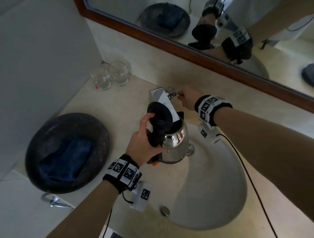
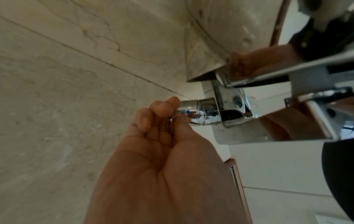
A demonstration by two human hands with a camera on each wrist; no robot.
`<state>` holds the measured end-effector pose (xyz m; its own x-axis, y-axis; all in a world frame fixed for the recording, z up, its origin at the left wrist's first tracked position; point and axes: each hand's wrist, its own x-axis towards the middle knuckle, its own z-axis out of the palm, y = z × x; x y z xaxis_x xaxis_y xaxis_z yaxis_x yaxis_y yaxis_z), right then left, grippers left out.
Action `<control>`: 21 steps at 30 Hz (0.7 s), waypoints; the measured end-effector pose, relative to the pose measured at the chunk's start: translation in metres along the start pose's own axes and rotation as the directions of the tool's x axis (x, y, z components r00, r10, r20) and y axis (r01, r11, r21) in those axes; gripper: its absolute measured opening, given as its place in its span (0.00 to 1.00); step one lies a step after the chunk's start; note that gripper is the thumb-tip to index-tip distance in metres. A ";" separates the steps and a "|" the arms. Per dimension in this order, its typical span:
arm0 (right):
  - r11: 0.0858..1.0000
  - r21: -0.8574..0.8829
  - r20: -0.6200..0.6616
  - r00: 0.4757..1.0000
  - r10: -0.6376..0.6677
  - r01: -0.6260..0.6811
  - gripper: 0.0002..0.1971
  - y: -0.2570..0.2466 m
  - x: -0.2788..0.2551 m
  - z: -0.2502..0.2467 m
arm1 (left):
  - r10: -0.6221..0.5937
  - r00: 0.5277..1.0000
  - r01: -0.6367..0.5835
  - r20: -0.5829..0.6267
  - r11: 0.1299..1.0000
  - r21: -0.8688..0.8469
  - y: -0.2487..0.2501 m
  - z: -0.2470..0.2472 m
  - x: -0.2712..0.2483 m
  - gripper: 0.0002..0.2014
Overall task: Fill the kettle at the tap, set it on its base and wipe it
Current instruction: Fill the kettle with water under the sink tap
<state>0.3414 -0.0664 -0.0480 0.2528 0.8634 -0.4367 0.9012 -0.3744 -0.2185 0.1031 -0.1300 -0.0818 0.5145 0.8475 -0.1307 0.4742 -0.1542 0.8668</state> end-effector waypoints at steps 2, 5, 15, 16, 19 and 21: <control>1.000 -0.011 -0.010 1.000 -0.009 0.009 0.12 0.000 0.000 0.001 | 0.003 1.000 -0.003 -0.009 1.000 -0.009 0.000 0.001 -0.001 0.48; 0.999 -0.030 -0.018 1.000 -0.014 0.014 0.12 0.000 -0.001 0.001 | -0.004 1.000 0.004 -0.012 0.999 -0.039 -0.001 0.000 -0.002 0.48; 0.988 -0.150 0.001 1.000 0.030 -0.029 0.22 0.014 -0.006 0.003 | -0.006 1.000 0.004 -0.019 0.997 -0.072 0.000 -0.003 -0.002 0.48; 0.988 -0.153 0.012 0.999 0.034 -0.032 0.20 0.013 -0.007 0.004 | -0.003 1.000 0.001 -0.020 0.997 -0.076 -0.001 -0.003 -0.002 0.48; 0.987 -0.155 0.024 0.999 0.042 -0.038 0.18 0.010 -0.008 0.006 | 0.009 1.000 -0.011 -0.020 0.997 -0.075 -0.002 -0.003 -0.003 0.49; 0.986 -0.164 0.025 0.999 0.038 -0.034 0.18 0.010 -0.010 0.006 | 0.013 1.000 -0.015 -0.020 0.997 -0.073 -0.003 -0.003 -0.002 0.49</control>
<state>0.3457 -0.0804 -0.0509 0.2781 0.8395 -0.4668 0.9378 -0.3425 -0.0572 0.0986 -0.1300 -0.0824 0.5062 0.8555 -0.1093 0.4130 -0.1292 0.9015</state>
